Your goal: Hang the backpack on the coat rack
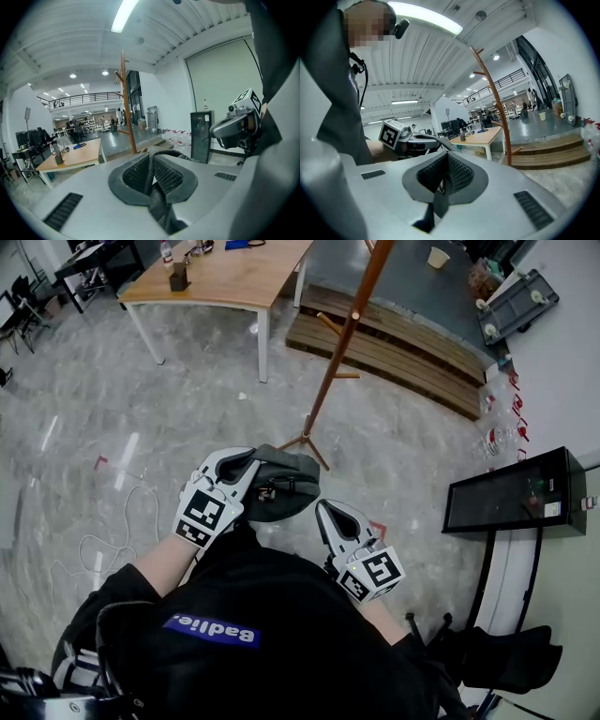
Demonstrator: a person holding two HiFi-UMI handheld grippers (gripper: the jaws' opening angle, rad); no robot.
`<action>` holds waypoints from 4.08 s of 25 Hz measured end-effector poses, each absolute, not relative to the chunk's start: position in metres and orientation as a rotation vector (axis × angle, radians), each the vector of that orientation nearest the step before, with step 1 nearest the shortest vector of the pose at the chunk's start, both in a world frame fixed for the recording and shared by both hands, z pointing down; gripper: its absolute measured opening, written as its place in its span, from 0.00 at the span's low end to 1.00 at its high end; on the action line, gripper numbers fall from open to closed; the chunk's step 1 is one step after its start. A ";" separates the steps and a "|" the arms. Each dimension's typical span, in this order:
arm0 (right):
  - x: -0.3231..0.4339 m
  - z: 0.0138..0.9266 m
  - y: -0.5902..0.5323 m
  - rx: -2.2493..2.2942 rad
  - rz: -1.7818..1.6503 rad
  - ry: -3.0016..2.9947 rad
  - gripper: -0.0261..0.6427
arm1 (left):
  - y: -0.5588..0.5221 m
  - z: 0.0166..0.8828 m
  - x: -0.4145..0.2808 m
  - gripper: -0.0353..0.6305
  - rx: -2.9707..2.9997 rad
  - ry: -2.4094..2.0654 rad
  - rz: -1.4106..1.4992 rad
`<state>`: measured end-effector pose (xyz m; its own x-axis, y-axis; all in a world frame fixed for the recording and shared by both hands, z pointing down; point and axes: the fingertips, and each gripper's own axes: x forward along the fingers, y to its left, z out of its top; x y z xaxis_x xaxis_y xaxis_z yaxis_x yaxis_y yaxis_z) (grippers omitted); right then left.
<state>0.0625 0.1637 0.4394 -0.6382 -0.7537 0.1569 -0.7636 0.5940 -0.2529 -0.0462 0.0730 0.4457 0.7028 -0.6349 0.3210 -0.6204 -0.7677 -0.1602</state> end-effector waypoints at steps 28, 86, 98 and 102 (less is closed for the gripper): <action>0.073 0.445 -0.037 1.702 0.546 -2.532 0.05 | -0.200 0.445 -0.028 0.11 -2.891 0.731 -0.534; 0.148 0.476 -0.074 1.770 0.713 -2.397 0.05 | -0.354 0.442 0.102 0.11 -2.606 -0.095 -0.685; 0.160 0.479 -0.066 1.814 0.740 -2.368 0.05 | -0.356 0.465 0.123 0.11 -2.591 -0.199 -0.688; 0.161 0.482 -0.063 1.815 0.752 -2.360 0.05 | -0.358 0.473 0.125 0.11 -2.616 -0.215 -0.679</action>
<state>0.1612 -0.0630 0.4822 -0.2995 -0.8901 0.3435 -0.9247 0.1821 -0.3343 0.1252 -0.3578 0.4733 0.8683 0.0413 0.4943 0.2502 -0.8970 -0.3644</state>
